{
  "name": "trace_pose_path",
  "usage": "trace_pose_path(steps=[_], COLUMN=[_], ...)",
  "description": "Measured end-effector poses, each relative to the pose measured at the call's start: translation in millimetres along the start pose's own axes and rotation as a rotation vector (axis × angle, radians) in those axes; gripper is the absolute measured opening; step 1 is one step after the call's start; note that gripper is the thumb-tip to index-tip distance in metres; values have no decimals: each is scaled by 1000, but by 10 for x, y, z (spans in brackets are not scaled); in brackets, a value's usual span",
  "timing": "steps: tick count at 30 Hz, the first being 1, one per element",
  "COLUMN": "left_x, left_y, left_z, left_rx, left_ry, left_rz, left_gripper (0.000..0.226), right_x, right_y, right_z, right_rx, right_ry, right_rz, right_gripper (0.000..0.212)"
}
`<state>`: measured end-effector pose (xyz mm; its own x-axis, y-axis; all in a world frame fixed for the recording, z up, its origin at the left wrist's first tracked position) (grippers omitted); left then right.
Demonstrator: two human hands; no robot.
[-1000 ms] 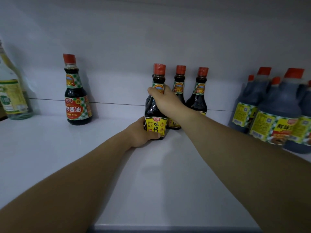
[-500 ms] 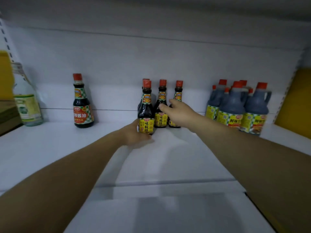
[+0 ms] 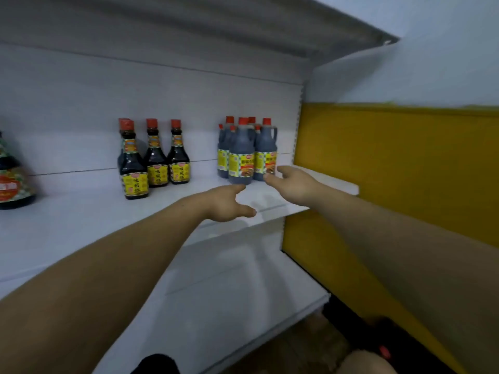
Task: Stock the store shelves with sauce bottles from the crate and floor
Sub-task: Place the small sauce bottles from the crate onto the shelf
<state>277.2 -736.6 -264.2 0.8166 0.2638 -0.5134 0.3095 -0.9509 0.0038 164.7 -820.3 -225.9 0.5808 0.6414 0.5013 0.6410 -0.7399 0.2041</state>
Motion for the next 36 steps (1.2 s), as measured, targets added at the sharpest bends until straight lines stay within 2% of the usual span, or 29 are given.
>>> trace_pose_path(steps=[4, 9, 12, 17, 22, 27, 30, 36], left_x=[-643, -1133, -1272, -1458, -1535, -1550, -1431, -1252], left_y=[121, 254, 342, 374, 523, 687, 850, 1082], left_z=[611, 1401, 1899, 2849, 3957, 5059, 5655, 6544], left_rx=[125, 336, 447, 677, 865, 1015, 1040, 1057], left_ry=[-10, -100, -133, -151, -112, -118, -143, -196], left_rz=[160, 299, 311, 333, 253, 123, 9, -123], left_gripper=[77, 80, 87, 74, 77, 65, 68, 48], right_x=[-761, -1523, -2073, -3007, -3931, -4836, -5314, -6005], right_y=[-474, -887, -1146, -1615, -2136, -2558, -2641, -2385], right_z=[-350, -601, -505, -140, 348, 913, 1231, 1786], right_rx=[-28, -72, -43, 30, 118, 201, 257, 369], right_ry=[-62, -133, -104, -68, 45, 160, 228, 288], right_rz=[210, 375, 535, 732, 871, 1016, 1070, 1022], right_gripper=[76, 73, 78, 79, 78, 76, 74, 71])
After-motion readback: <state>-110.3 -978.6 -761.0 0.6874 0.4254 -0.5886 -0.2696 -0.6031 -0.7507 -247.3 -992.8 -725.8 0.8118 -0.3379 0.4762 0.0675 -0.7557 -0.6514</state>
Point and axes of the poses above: each hand's wrist, its own y-axis towards the middle knuckle, its own z-axis out of the palm, x = y × z, the point moved 9 cm from there along y, towards the middle knuckle, and after that the axes turned 7 degrees about -y, right-handed, at the moved point
